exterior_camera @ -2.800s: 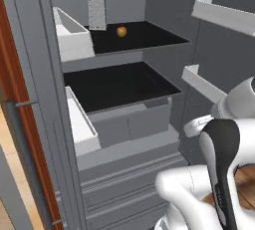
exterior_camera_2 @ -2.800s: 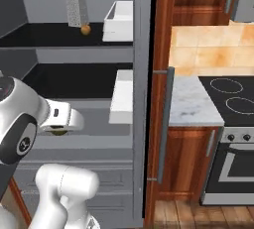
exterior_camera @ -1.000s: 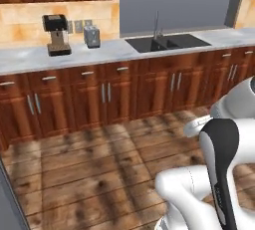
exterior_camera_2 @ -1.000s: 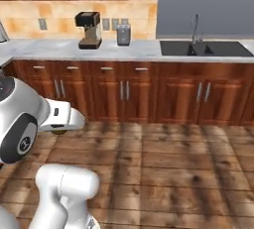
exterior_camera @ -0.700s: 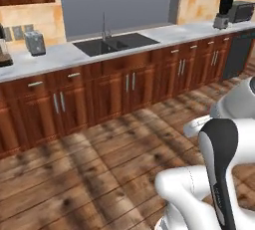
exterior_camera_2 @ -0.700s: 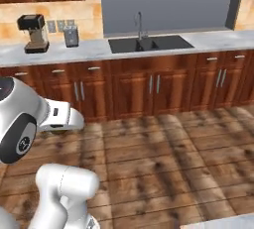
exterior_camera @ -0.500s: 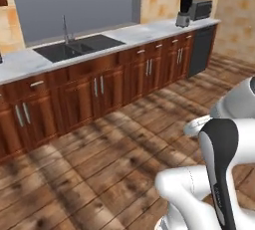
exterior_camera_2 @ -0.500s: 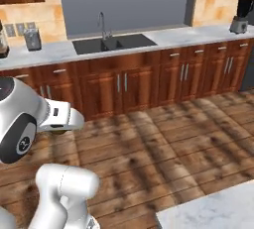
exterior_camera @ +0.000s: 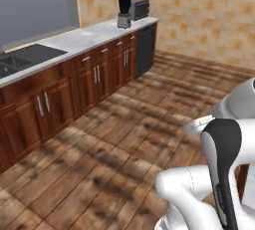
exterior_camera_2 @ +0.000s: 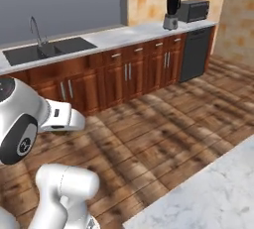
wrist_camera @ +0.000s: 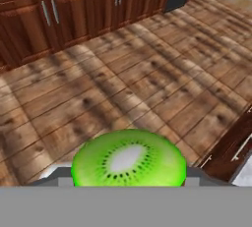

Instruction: Pick the apple and kiwi from the fridge and place them on the plate next to the blender to make a fruit smoothie.

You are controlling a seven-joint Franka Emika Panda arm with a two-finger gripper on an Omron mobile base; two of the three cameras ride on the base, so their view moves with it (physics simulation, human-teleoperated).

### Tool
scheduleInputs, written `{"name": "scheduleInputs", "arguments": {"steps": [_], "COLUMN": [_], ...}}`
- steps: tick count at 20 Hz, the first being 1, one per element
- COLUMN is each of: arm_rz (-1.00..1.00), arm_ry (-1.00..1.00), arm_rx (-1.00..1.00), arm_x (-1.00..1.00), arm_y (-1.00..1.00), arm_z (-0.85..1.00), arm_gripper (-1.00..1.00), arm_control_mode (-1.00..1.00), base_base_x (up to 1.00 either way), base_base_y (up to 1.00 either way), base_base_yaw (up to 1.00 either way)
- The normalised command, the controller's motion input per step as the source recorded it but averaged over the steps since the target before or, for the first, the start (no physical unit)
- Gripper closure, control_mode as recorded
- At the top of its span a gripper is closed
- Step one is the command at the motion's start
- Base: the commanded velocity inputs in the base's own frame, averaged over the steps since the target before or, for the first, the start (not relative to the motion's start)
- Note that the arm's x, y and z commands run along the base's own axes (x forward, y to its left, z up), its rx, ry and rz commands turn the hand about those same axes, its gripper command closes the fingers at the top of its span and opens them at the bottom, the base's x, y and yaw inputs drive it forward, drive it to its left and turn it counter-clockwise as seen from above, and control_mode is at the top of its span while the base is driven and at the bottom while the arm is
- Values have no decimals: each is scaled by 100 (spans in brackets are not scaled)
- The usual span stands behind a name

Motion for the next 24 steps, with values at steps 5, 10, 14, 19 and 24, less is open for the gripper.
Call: {"name": "scheduleInputs", "arguments": {"steps": [5,10,14,19,24], "arm_rz": [0,0,0,0,0], "arm_ry": [0,0,0,0,0], "arm_rx": [0,0,0,0,0], "arm_x": [0,0,0,0,0], "arm_y": [0,0,0,0,0], "arm_z": [0,0,0,0,0], "arm_gripper": [100,100,100,100,100], "arm_control_mode": [100,100,100,100,100], "base_base_x": [98,100,100,100,100], "base_base_y": [79,66,-37,-74,-75], "base_base_yaw": [-14,0,-2,0,0]}}
